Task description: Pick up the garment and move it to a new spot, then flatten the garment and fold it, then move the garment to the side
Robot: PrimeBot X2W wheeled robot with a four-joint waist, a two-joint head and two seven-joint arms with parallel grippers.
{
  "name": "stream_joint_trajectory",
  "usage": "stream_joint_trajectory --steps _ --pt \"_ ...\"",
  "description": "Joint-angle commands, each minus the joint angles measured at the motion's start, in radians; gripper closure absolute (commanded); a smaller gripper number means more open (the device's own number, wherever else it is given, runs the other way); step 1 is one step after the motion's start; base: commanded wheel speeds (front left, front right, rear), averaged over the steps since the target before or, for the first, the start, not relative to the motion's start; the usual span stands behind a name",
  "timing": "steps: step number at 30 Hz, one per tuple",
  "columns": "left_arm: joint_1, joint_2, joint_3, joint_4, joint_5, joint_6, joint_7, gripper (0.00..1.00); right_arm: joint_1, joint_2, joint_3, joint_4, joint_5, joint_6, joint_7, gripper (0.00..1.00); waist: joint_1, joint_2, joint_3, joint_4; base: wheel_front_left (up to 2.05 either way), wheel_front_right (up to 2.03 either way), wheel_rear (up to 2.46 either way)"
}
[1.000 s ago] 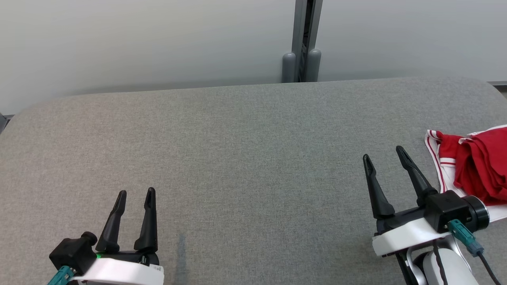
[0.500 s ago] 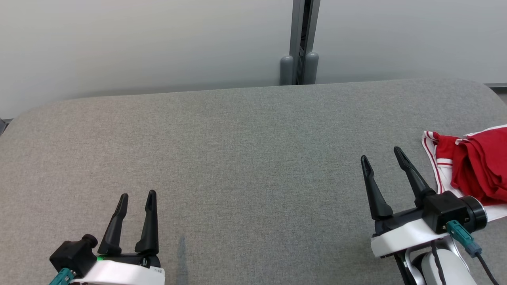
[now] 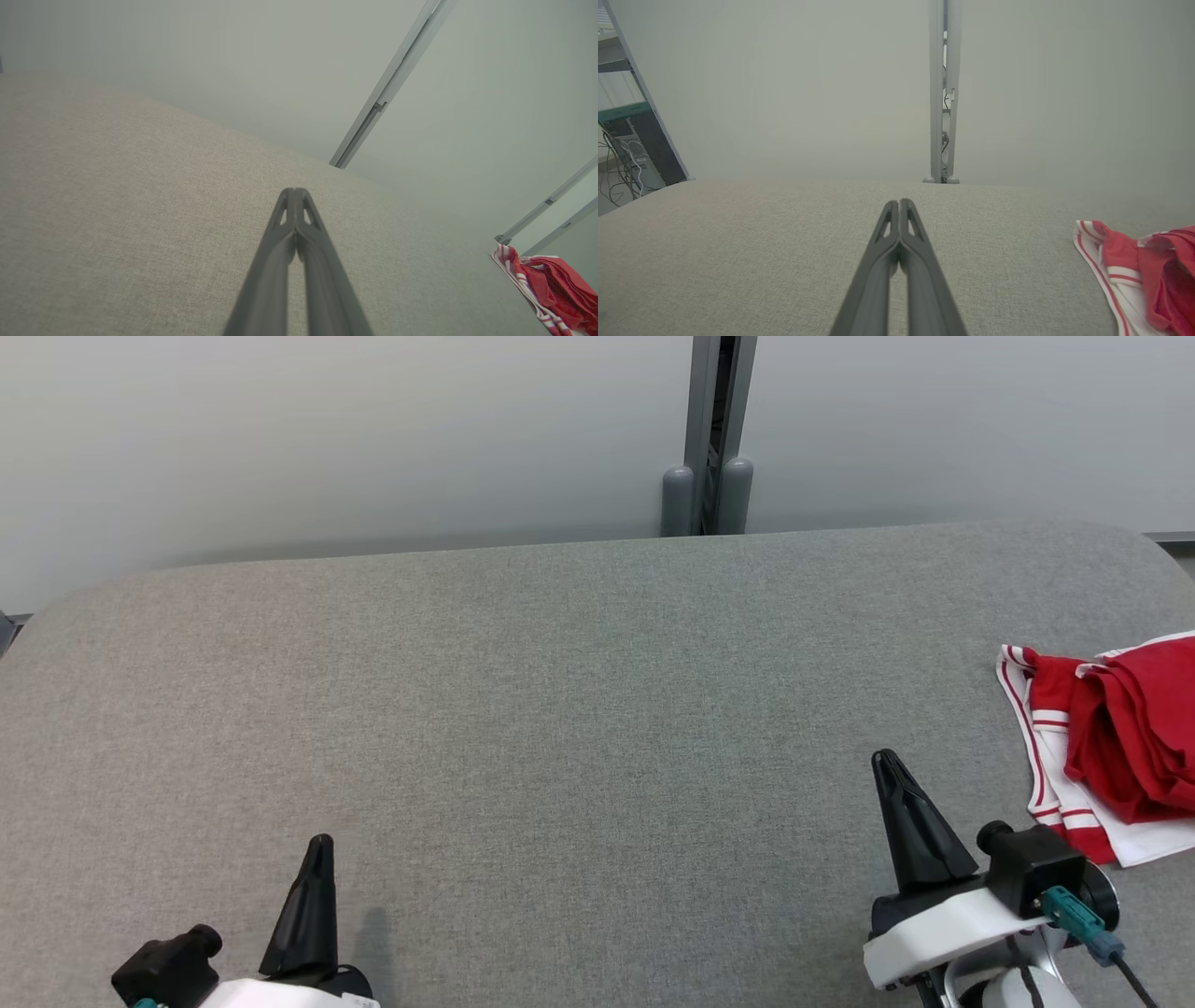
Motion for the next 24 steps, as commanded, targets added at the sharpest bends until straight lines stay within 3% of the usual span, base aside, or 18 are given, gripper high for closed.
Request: stream_joint_trajectory --steps 1,24 --pt "-0.021 0.01 0.02 -0.016 -0.05 0.0 0.014 1.0 -0.034 -0.002 -0.001 -0.006 0.067 0.0 0.007 1.0 0.0 -0.0001 -0.001 0.0 0.0 0.0 0.0" --pt "-0.053 0.038 0.118 -0.009 -0.366 0.0 0.124 1.0 -0.105 -0.006 0.025 0.068 0.502 0.0 0.061 1.0 0.0 -0.0001 -0.009 0.001 0.0 0.0 0.0"
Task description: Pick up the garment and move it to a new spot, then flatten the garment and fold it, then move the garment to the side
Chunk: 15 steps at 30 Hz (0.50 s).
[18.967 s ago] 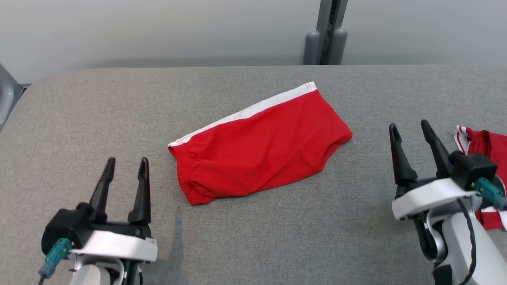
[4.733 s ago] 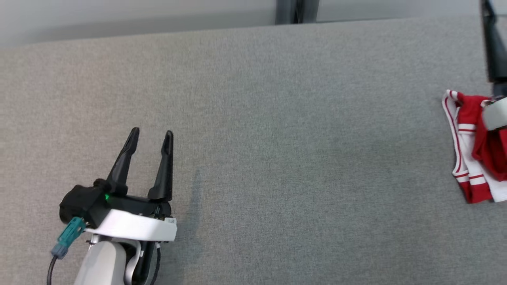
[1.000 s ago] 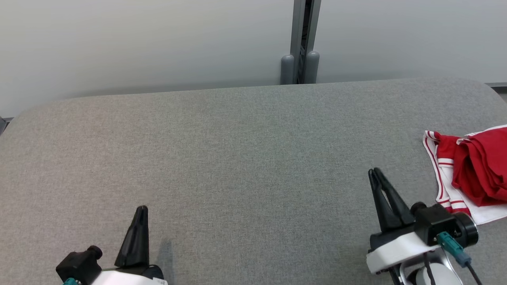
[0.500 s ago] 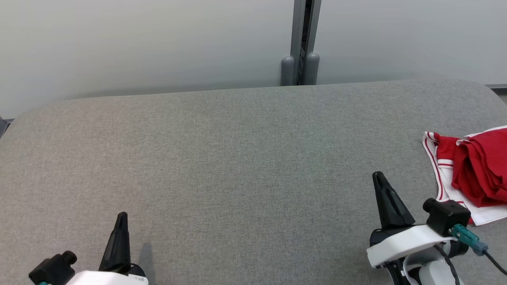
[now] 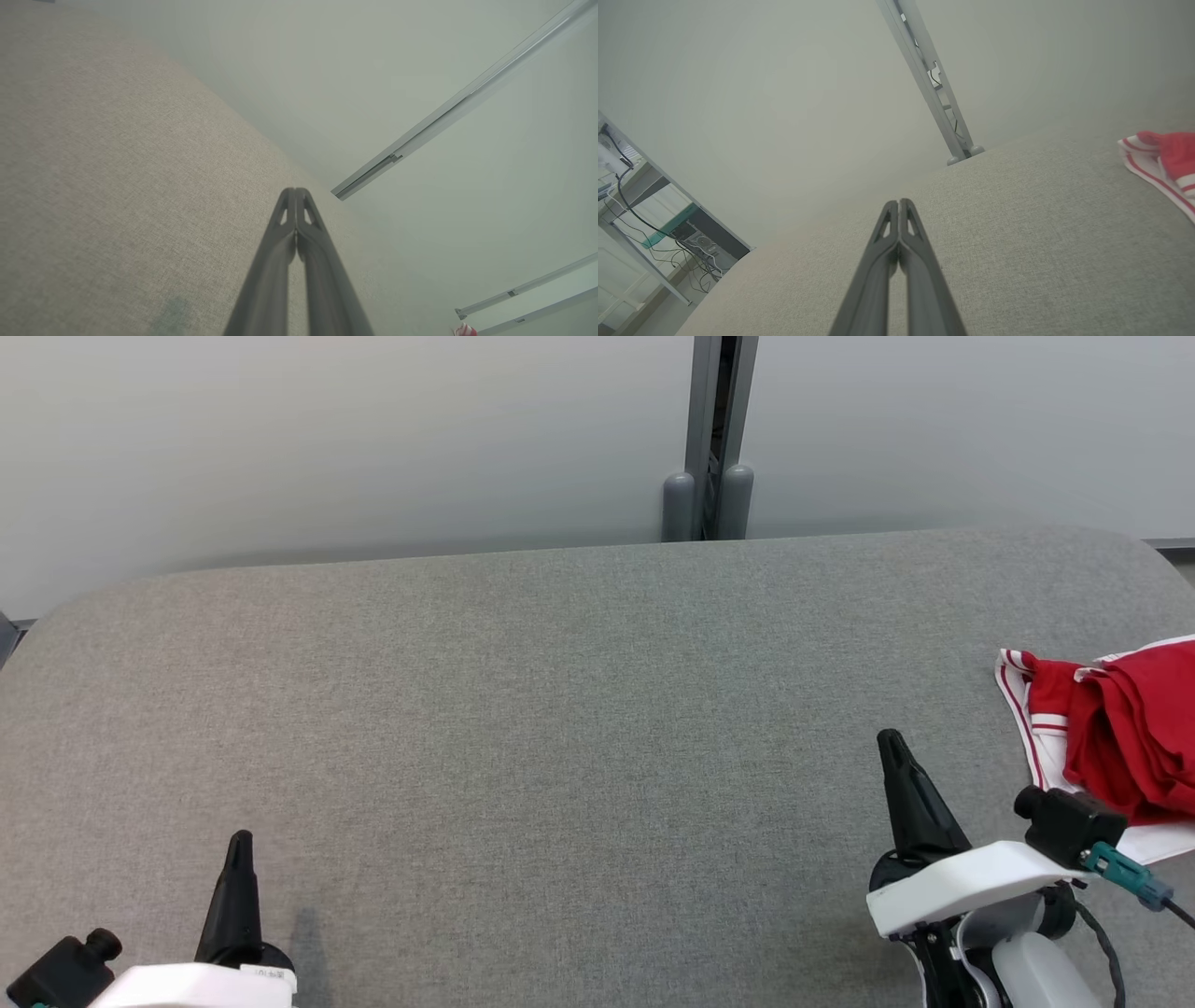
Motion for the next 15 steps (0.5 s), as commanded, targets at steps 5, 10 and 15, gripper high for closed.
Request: stream_joint_trajectory --steps 5,10,15 --pt "-0.038 0.013 0.031 -0.013 -0.078 0.0 0.026 1.0 -0.046 -0.006 0.002 0.006 0.107 0.0 0.016 1.0 0.0 -0.0001 -0.002 0.0 0.0 0.0 0.0" --pt "-0.044 0.017 0.051 -0.012 -0.135 0.0 0.047 1.0 -0.057 -0.007 0.007 0.02 0.187 0.0 0.026 1.0 0.0 -0.0001 -0.004 0.001 0.0 0.0 0.0" --pt "-0.05 0.021 0.07 -0.012 -0.188 -0.001 0.068 1.0 -0.069 -0.008 0.012 0.031 0.263 0.0 0.036 1.0 0.0 -0.0001 -0.006 0.001 0.0 0.0 0.0"
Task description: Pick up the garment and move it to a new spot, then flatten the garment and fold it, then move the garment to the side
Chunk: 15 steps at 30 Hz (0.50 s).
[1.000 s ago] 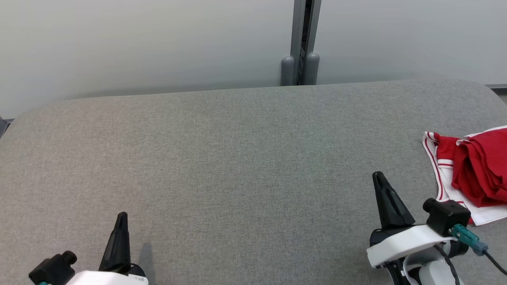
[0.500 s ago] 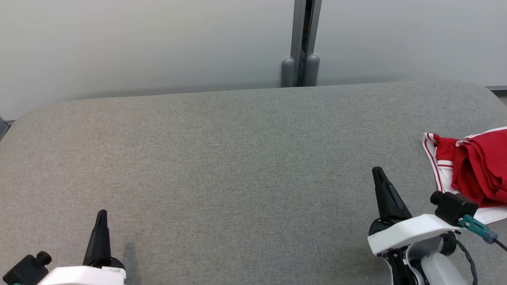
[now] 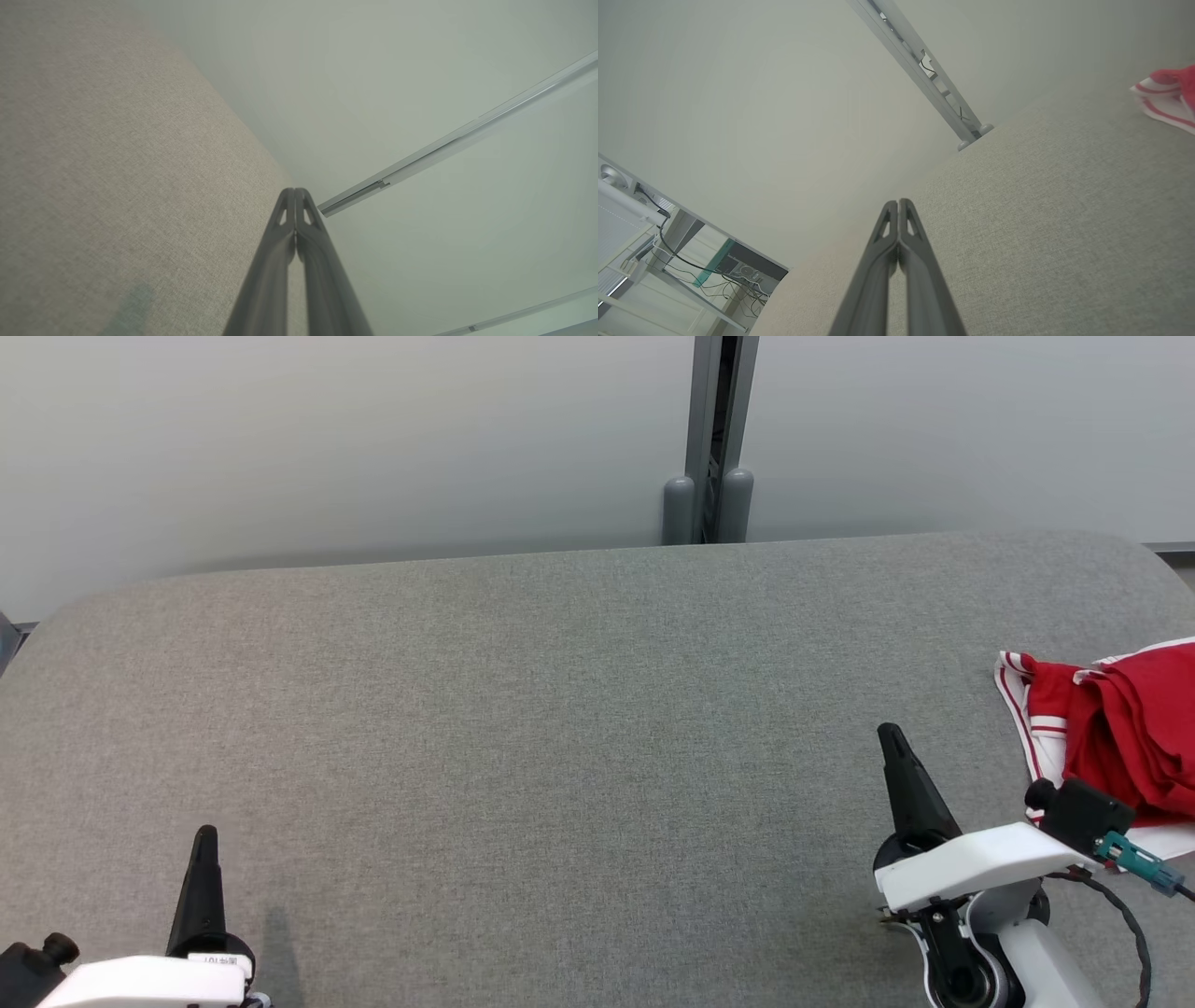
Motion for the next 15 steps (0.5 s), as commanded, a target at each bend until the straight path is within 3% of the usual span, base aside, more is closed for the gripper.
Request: stream_joint_trajectory --steps 1,15 --pt "-0.033 0.012 0.015 -0.011 -0.026 -0.001 0.009 1.0 -0.033 -0.007 0.002 -0.004 0.038 0.0 0.008 1.0 0.0 -0.0001 -0.001 0.0 0.0 0.0 0.0" --pt "-0.048 0.02 0.068 -0.009 -0.169 -0.001 0.068 1.0 -0.063 -0.009 0.014 0.029 0.241 0.0 0.032 1.0 0.0 -0.0001 -0.006 0.001 0.0 0.0 0.0"
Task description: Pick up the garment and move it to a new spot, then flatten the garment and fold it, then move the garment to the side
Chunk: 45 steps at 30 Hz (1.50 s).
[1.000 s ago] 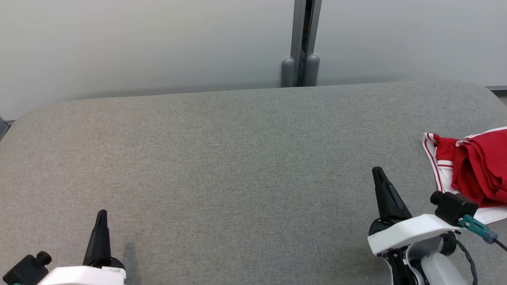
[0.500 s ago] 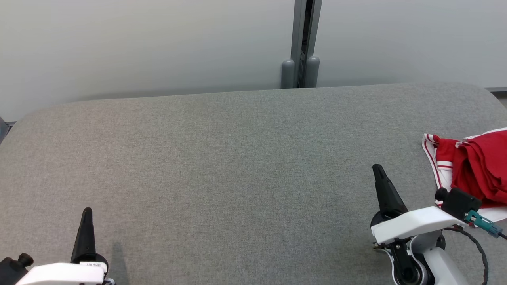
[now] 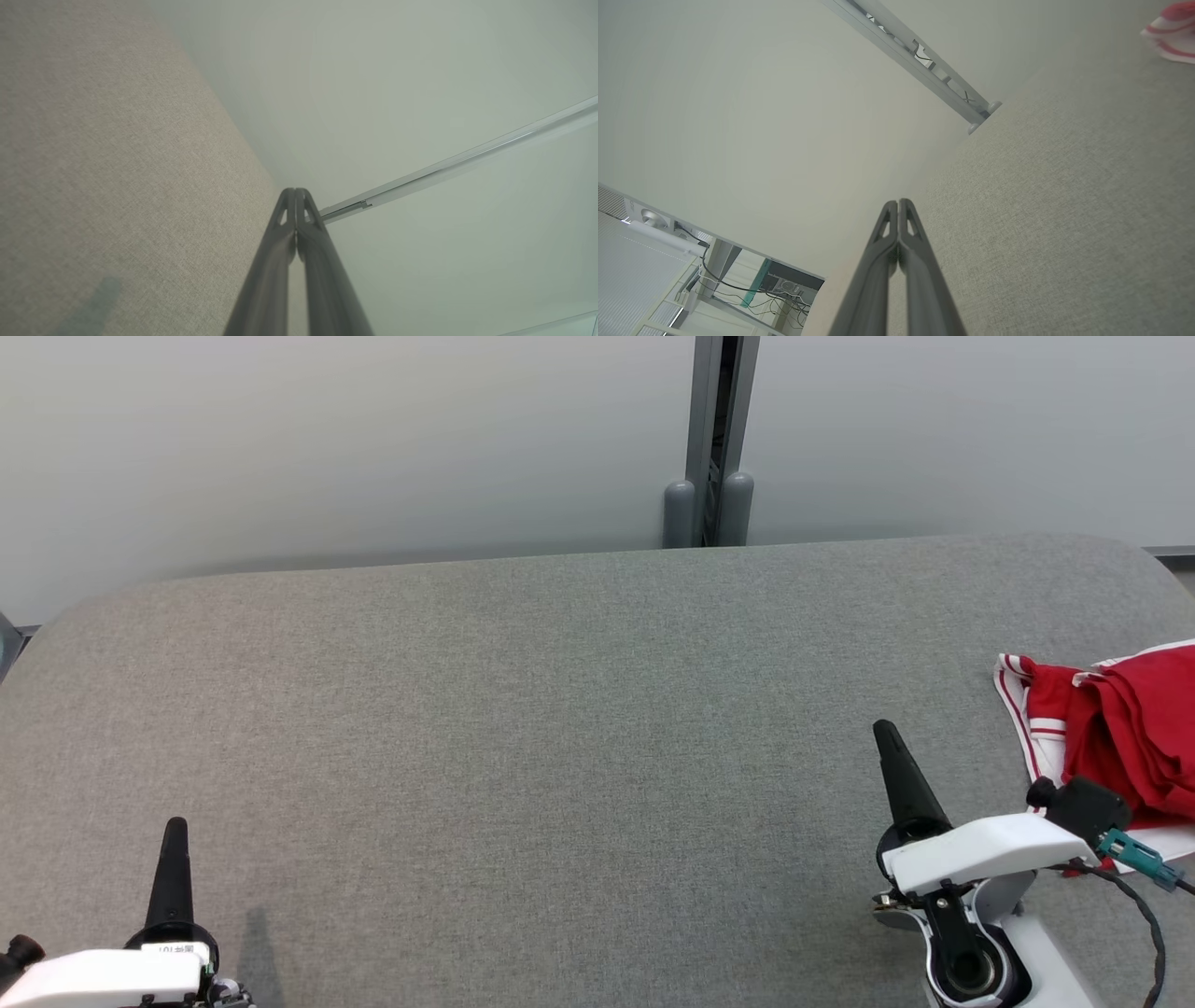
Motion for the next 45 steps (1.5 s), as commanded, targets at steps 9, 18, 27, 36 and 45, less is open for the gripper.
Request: stream_joint_trajectory --steps 9,18,27,36,45 --pt "-0.035 0.016 0.04 -0.007 -0.093 -0.001 0.038 1.0 -0.043 -0.009 0.007 0.014 0.131 0.0 0.017 1.0 0.0 0.0 -0.004 0.001 0.0 0.0 0.0" --pt "-0.042 0.018 0.065 -0.006 -0.154 -0.001 0.065 1.0 -0.054 -0.01 0.012 0.03 0.221 0.0 0.028 1.0 0.0 0.0 -0.007 0.001 0.0 0.0 0.0" --pt "-0.05 0.019 0.093 -0.004 -0.218 -0.001 0.094 1.0 -0.068 -0.011 0.018 0.044 0.315 0.0 0.039 1.0 0.0 0.0 -0.01 0.002 0.0 0.0 0.0" --pt "-0.056 0.02 0.118 -0.002 -0.276 -0.001 0.122 1.0 -0.082 -0.012 0.024 0.06 0.402 0.0 0.051 1.0 0.0 0.0 -0.014 0.002 0.0 0.0 0.0" --pt "-0.065 0.021 0.143 0.0 -0.332 -0.001 0.147 1.0 -0.092 -0.013 0.029 0.071 0.483 0.0 0.06 1.0 0.0 0.0 -0.017 0.003 0.0 0.0 0.0"
